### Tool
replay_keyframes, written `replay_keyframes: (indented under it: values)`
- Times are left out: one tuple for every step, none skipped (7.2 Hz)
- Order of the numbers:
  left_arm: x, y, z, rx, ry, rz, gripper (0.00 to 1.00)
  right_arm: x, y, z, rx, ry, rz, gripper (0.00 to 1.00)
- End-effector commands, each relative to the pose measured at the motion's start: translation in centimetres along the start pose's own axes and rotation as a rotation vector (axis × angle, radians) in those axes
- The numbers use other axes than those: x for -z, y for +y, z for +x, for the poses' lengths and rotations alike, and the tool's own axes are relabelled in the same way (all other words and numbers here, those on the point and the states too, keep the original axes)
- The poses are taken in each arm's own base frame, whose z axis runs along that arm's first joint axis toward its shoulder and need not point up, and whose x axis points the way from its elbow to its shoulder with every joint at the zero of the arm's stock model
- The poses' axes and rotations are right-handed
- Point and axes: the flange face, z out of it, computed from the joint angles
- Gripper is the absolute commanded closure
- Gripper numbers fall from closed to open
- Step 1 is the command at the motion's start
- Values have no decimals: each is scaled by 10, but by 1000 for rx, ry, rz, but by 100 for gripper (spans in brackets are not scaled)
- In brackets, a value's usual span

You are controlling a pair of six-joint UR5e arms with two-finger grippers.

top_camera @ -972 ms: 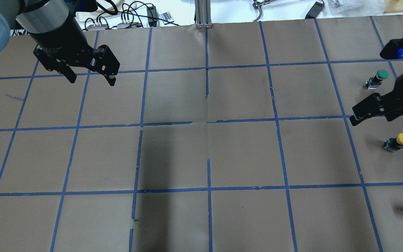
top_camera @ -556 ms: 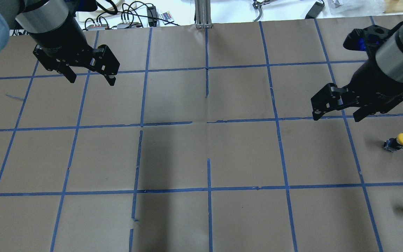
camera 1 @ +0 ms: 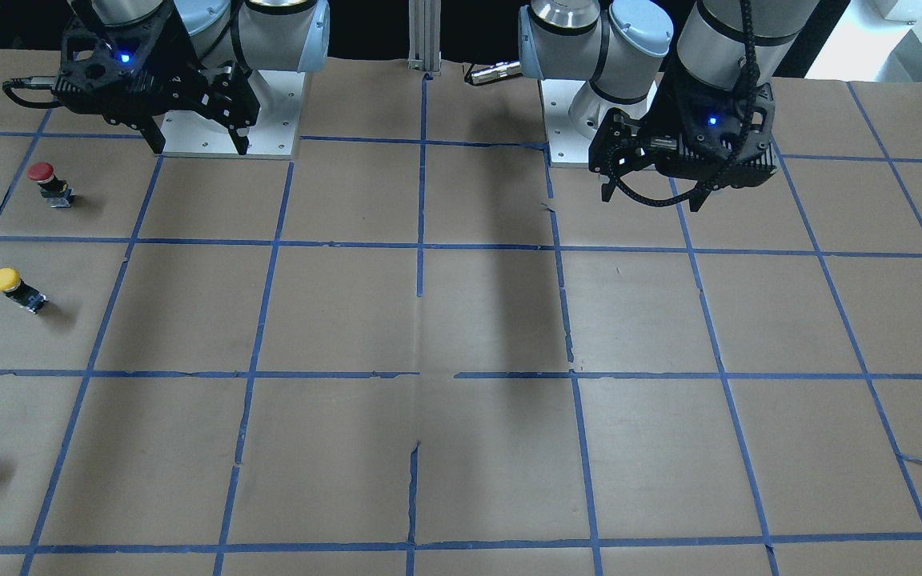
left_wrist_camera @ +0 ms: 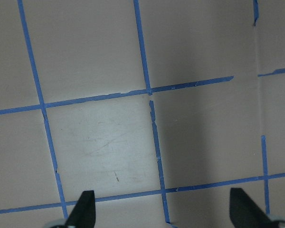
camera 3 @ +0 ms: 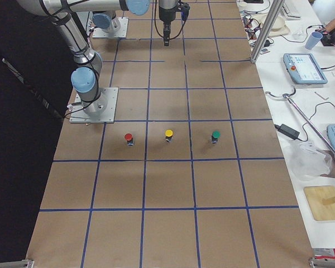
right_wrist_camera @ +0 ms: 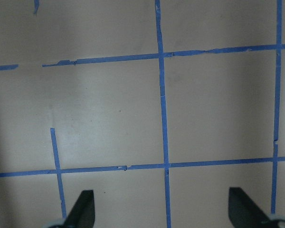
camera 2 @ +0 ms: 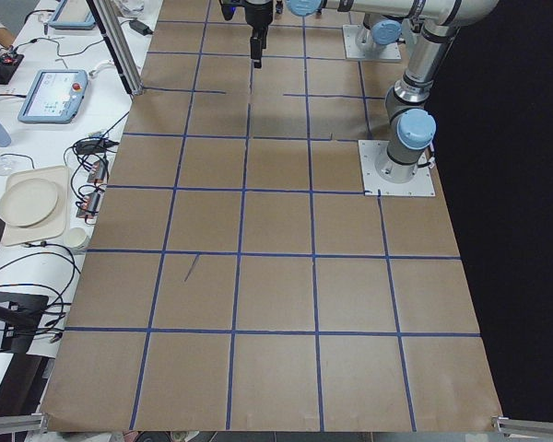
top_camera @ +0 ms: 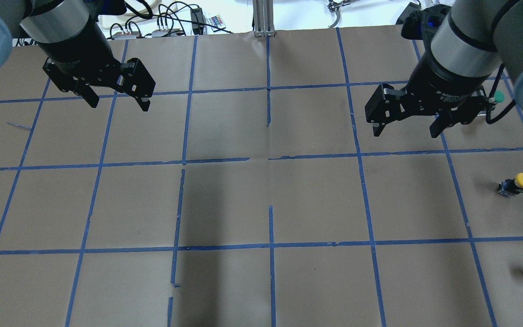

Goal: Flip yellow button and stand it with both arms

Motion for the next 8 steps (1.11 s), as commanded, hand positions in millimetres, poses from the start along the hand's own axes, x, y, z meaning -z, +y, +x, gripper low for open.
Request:
replay_keyframes:
  values:
    - [0,0,0,-1,-2,1,1,-1,-7,0,-30,7,-20,0]
    - [1,1,1,-2,-4,2,1,-2,-9,6,-40,8,-21,0]
    - [0,0,2,-4,-4,-1,0,-4,-12,13,-57,10,-25,0]
    - [0,0,2,-4,-4,-1,1,-4,-13,19,-71,10,-29,0]
    - [0,1,2,-4,-5,0,1,-6,-13,21,-76,11,-39,0]
    - [0,1,2,-4,-5,0,1,-6,-13,21,-75,12,-39,0]
    - [1,1,1,-4,-7,2,1,-4,-12,21,-75,10,-34,0]
    - [0,0,1,-4,-7,-1,1,-2,-13,21,-74,10,-29,0]
